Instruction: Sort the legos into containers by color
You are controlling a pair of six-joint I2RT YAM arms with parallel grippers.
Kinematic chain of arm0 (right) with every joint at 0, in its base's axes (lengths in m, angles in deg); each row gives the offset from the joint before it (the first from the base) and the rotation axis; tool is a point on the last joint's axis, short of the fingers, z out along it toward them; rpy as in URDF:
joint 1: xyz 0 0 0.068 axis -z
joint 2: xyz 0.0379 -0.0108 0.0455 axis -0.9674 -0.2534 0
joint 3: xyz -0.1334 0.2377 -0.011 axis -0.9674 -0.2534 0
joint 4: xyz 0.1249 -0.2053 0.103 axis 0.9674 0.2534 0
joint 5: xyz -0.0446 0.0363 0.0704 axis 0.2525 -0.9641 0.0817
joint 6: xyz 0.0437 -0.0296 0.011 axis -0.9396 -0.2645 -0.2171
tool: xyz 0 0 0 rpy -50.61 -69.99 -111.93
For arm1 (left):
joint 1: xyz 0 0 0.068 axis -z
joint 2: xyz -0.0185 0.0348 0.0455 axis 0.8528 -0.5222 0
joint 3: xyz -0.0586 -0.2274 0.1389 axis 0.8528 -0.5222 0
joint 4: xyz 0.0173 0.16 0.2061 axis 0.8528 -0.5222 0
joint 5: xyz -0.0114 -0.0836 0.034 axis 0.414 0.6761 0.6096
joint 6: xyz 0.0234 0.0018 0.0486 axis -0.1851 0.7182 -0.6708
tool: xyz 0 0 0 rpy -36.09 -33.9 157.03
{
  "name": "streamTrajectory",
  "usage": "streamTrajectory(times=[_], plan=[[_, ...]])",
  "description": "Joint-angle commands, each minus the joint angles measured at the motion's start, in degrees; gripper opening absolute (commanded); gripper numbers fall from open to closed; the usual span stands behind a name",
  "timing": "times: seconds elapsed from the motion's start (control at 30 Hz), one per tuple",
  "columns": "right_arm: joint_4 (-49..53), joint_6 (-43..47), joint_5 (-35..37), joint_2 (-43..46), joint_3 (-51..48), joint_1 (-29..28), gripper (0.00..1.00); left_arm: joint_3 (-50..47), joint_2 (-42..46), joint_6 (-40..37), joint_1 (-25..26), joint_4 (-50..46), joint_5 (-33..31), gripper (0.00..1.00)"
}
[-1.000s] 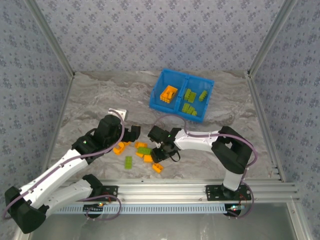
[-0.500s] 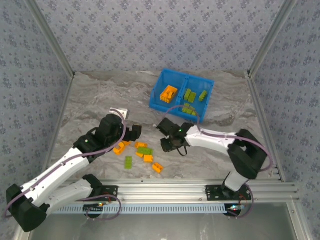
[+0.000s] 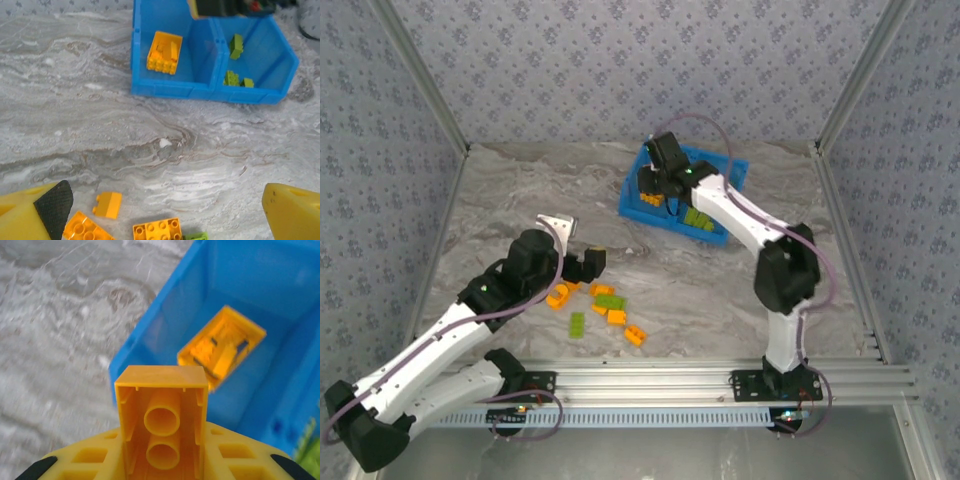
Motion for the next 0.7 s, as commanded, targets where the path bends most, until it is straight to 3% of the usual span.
streamTrajectory(times=[0.0, 0.17, 0.37, 0.53, 0.67], plan=[[8.3, 1.0, 0.8, -9.1, 9.5, 1.5, 0.35, 0.2, -0.5, 1.9, 0.1, -4.7, -1.1, 0.99], [12.6, 1.0, 1.2, -18.2, 19.0, 2.3, 0.36, -1.6, 1.9, 3.1, 0.2, -4.1, 0.1, 0.99], [15.4, 1.1, -1.6, -21.0, 24.2, 2.6, 0.5, -1.8, 2.5, 3.2, 0.2, -6.7, -2.0, 0.99], [16.5, 1.4, -1.9, -15.9, 24.3, 2.2, 0.56, -1.7, 0.2, 4.5, 0.2, -8.2, -1.6, 0.99], [13.8, 2.4, -2.3, -5.2, 16.4, 0.9, 0.56, -1.6, -1.9, 5.2, 0.1, -8.1, -0.3, 0.99]])
